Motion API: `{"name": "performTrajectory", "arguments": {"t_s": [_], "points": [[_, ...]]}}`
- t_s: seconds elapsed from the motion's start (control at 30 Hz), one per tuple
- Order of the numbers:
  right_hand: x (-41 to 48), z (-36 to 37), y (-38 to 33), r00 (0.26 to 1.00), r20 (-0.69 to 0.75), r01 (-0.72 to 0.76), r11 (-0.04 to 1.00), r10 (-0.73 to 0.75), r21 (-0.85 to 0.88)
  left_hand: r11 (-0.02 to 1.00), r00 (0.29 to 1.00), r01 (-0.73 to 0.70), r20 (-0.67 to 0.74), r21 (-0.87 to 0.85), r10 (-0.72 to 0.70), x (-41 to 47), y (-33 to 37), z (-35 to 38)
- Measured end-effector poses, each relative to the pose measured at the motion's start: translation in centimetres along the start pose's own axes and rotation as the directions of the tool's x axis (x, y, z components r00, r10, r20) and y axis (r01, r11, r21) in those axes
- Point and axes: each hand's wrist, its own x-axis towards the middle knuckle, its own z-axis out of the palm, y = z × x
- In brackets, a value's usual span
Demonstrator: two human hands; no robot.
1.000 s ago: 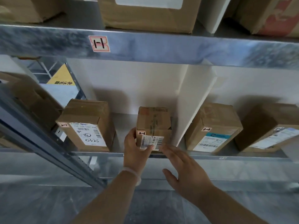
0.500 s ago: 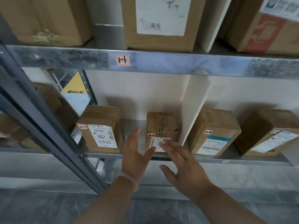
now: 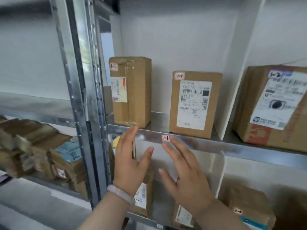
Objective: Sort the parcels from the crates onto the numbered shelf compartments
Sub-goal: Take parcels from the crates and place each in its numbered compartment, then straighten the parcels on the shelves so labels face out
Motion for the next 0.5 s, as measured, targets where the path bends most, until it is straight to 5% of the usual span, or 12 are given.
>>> {"name": "performTrajectory", "arguments": {"t_s": [0.23,0.5], "points": [[6.0,-0.9,-2.1,0.996,-0.033,0.089,0.995,-0.088,0.051,0.993,0.99,0.007,-0.142,0.114,0.01,6.6,1.4,-2.9],[12.3,3.0,-3.4,0.997,-0.068,-0.04,0.999,0.04,0.01,0.987,0.998,0.055,-0.022,0.152,-0.052,10.6,-1.4,-3.5]]}}
